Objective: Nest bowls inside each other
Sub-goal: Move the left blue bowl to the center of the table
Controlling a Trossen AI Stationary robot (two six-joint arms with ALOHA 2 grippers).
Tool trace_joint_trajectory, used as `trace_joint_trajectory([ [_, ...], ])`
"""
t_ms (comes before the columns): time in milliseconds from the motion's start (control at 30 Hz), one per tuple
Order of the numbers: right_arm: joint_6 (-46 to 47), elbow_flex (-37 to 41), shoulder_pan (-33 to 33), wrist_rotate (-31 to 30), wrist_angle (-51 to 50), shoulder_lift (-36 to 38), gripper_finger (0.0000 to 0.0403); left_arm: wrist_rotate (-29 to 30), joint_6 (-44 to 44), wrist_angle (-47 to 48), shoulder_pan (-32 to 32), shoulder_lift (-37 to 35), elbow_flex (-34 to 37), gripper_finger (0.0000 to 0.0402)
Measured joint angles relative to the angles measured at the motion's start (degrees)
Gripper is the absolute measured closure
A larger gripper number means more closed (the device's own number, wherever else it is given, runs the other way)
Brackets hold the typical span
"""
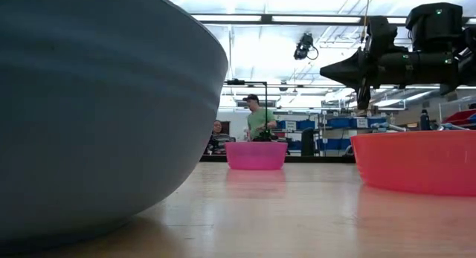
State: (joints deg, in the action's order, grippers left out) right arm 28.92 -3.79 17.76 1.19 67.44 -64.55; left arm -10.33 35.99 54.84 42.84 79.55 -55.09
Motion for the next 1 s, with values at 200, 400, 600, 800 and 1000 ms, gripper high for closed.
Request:
trace_joint_trajectory([
  [200, 0.96, 0.0, 0.0, 0.01, -0.01, 0.02, 0.0403, 1.98, 3.28, -1.97, 2.91, 2.09, 0.02, 0.027],
  [400, 1.05, 0.0, -0.01, 0.02, 0.0, 0.0, 0.0403, 3.81, 4.76, -5.13, 4.7, 3.65, 0.04, 0.0259],
  [600, 1.19, 0.0, -0.07, 0.15, 0.0, 0.01, 0.0403, 5.69, 4.75, -5.72, 5.1, 7.54, 0.04, 0.0259],
  [800, 1.03, 0.0, -0.09, 0.39, 0.0, 0.02, 0.0403, 5.97, 2.02, -5.71, 4.88, 12.15, 0.04, 0.0266],
  [1000, 0.99, 0.0, -0.09, 0.54, -0.01, 0.02, 0.0403, 8.27, -1.08, -5.25, 1.0, 13.76, 0.02, 0.0349],
])
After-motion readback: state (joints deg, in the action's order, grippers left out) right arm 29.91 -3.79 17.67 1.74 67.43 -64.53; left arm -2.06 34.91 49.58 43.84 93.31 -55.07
